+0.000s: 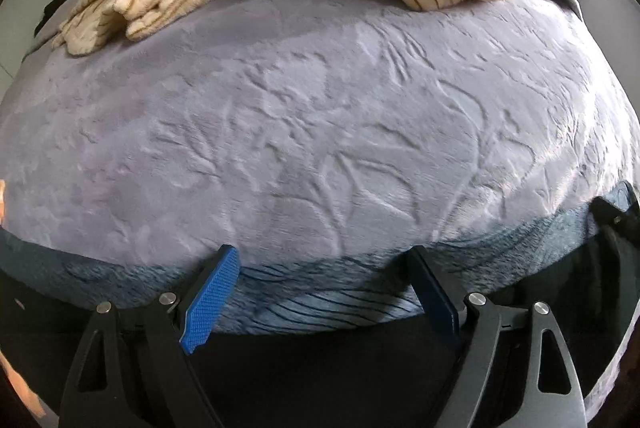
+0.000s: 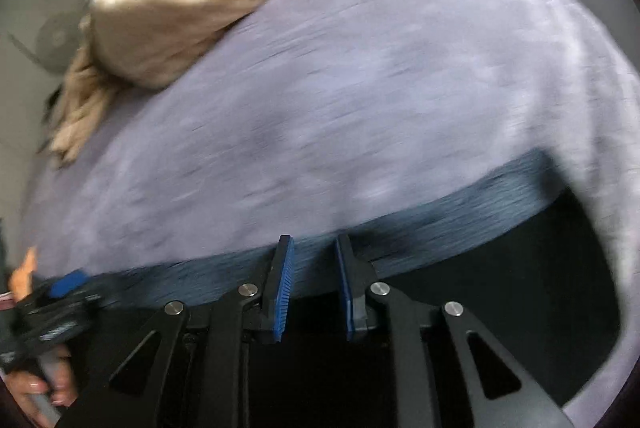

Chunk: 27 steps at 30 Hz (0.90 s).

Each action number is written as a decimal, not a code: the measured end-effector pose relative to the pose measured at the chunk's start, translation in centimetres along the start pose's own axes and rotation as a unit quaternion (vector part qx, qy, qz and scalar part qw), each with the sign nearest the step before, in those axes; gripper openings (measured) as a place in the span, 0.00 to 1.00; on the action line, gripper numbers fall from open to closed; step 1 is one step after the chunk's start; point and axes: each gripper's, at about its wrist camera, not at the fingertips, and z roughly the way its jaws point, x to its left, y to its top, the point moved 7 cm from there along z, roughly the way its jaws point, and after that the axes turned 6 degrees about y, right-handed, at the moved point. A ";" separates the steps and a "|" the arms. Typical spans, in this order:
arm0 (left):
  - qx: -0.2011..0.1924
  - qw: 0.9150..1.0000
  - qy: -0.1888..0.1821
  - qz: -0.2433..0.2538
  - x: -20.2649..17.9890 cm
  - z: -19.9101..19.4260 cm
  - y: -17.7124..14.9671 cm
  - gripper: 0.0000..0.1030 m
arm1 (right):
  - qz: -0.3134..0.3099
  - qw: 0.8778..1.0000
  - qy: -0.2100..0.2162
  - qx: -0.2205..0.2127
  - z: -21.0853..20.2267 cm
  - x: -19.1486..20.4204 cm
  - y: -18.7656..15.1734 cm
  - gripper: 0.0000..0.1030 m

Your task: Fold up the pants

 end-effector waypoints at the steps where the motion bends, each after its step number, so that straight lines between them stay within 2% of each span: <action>1: 0.001 1.000 0.001 -0.006 0.8 -0.4 0.1 0.84 | 0.018 1.000 -0.010 -0.002 -0.4 -1.0 0.1 0.24; 4: 0.003 1.000 0.001 -0.016 2.6 -1.3 -0.3 0.84 | 0.102 0.995 0.001 -0.001 -2.7 -4.9 -0.2 0.25; 5: 0.002 1.000 0.002 -0.016 3.3 -1.6 -0.5 0.84 | 0.127 0.992 0.010 0.002 -3.4 -5.7 -0.6 0.28; 8: 0.000 1.000 0.014 -0.009 5.8 -2.9 -1.8 0.84 | 0.159 0.986 0.056 0.010 -5.7 -5.6 -2.5 0.32; 9: -0.001 1.000 0.019 -0.007 7.0 -3.4 -2.4 0.84 | 0.162 0.983 0.082 0.010 -6.5 -4.8 -3.5 0.36; 12: 0.003 0.999 0.034 -0.010 9.7 -4.1 -4.3 0.84 | 0.164 0.973 0.159 0.022 -7.9 -0.8 -6.6 0.53; 14: 0.009 0.999 0.043 -0.018 11.8 -4.2 -5.1 0.84 | 0.155 0.964 0.209 0.050 -7.5 2.9 -8.6 0.54; 15: 0.012 0.998 0.049 -0.024 13.3 -4.2 -5.8 0.84 | 0.148 0.955 0.244 0.078 -7.0 5.6 -10.4 0.54; 16: 0.015 0.998 0.054 -0.028 14.2 -4.1 -6.1 0.84 | 0.145 0.950 0.261 0.093 -6.6 7.1 -11.7 0.54; 18: 0.019 0.997 0.064 -0.038 16.5 -4.4 -7.7 0.84 | 0.144 0.929 0.312 0.142 -5.3 12.0 -15.4 0.54; 23: 0.018 0.993 0.099 -0.069 24.1 -5.0 -10.3 0.84 | 0.158 0.888 0.365 0.231 -1.5 20.4 -22.0 0.54; 26: 0.018 0.987 0.123 -0.100 28.7 -4.6 -11.8 0.84 | 0.160 0.876 0.375 0.258 -0.1 23.1 -24.4 0.54; 27: 0.021 0.986 0.124 -0.109 29.9 -4.2 -12.3 0.84 | 0.155 0.876 0.374 0.262 0.4 23.9 -25.0 0.54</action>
